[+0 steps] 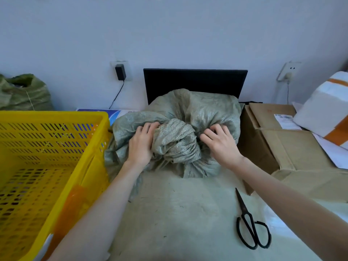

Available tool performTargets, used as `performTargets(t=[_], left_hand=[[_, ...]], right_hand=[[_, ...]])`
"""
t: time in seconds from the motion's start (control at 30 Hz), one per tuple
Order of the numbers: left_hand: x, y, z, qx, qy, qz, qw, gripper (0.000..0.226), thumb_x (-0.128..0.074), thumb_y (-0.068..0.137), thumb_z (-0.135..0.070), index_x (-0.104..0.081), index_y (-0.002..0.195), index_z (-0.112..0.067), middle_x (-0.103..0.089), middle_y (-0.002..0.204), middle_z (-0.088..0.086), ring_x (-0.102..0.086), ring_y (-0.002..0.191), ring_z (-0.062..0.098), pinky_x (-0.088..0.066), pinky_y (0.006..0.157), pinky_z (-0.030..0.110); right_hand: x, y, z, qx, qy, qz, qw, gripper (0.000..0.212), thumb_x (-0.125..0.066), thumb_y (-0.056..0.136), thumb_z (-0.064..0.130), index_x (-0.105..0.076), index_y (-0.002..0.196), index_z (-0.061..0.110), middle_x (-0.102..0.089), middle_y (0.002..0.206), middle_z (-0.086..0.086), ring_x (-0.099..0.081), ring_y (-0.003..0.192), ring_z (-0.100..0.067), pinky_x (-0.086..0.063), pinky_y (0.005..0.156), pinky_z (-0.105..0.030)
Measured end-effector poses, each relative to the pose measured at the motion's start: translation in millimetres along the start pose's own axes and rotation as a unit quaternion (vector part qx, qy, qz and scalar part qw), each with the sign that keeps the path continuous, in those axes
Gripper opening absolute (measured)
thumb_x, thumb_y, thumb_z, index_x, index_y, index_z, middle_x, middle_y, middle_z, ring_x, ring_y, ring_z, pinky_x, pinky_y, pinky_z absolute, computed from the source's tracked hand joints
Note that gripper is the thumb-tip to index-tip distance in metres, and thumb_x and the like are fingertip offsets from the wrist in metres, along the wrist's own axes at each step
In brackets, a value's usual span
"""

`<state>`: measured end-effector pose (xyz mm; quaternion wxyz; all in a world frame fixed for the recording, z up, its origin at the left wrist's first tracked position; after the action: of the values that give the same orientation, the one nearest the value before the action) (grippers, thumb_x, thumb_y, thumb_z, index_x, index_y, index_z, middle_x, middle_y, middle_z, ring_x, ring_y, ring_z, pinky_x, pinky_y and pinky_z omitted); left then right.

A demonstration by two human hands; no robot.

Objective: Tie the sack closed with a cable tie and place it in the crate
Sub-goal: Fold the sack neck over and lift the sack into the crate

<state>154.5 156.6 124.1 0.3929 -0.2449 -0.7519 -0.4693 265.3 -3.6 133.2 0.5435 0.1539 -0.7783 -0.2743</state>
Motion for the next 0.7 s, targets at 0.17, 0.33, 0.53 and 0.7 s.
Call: performTargets(t=[0.17, 0.33, 0.53, 0.7], left_hand=[[74.6, 30.3, -6.4, 0.031, -0.070, -0.144, 0.987, 0.048, -0.066, 0.078, -0.007, -0.052, 0.124, -0.011, -0.062, 0.114, 0.012, -0.057, 0.101, 0.036, -0.049, 0.077, 0.048], [133.8, 73.0, -11.7, 0.084, -0.081, -0.202, 0.972, 0.057, -0.063, 0.078, -0.007, -0.040, 0.129, -0.017, -0.062, 0.114, 0.014, -0.056, 0.103, 0.037, -0.043, 0.071, 0.043], [126.3, 91.4, -29.1, -0.011, -0.042, -0.161, 0.986, 0.063, -0.055, 0.070, 0.010, -0.030, 0.121, -0.018, -0.045, 0.123, 0.016, -0.054, 0.101, 0.039, -0.044, 0.061, 0.041], [38.1, 67.3, -15.0, -0.015, 0.019, 0.000, 1.000, 0.065, -0.053, 0.074, 0.011, -0.040, 0.133, -0.013, -0.044, 0.134, 0.017, -0.052, 0.107, 0.042, -0.050, 0.079, 0.050]], right_hand=[[56.6, 51.7, -34.8, -0.137, 0.214, -0.098, 0.962, 0.011, -0.050, 0.084, -0.008, -0.052, 0.085, 0.002, -0.052, 0.080, -0.012, -0.043, 0.077, -0.028, -0.036, 0.064, -0.038], [74.8, 105.1, -74.7, -0.240, 0.378, -0.151, 0.881, 0.010, -0.042, 0.088, -0.004, -0.049, 0.088, 0.004, -0.047, 0.078, 0.000, -0.042, 0.072, -0.019, -0.037, 0.067, -0.026], [32.1, 120.6, -108.8, -0.314, 0.418, -0.059, 0.851, 0.011, -0.044, 0.085, -0.009, -0.051, 0.088, -0.001, -0.056, 0.079, -0.014, -0.041, 0.061, -0.013, -0.034, 0.057, -0.023], [7.1, 95.0, -107.9, -0.324, 0.386, 0.015, 0.864, 0.008, -0.055, 0.087, 0.002, -0.055, 0.082, 0.008, -0.060, 0.078, -0.006, -0.049, 0.064, -0.017, -0.037, 0.058, -0.017]])
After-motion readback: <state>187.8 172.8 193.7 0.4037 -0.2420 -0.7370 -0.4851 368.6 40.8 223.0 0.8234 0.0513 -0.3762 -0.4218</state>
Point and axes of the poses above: each hand's wrist, its own y-axis towards the middle knuckle, its own x-axis out of the back of the hand, z = x × y, the point moved 10 cm from there along y, towards the middle knuckle
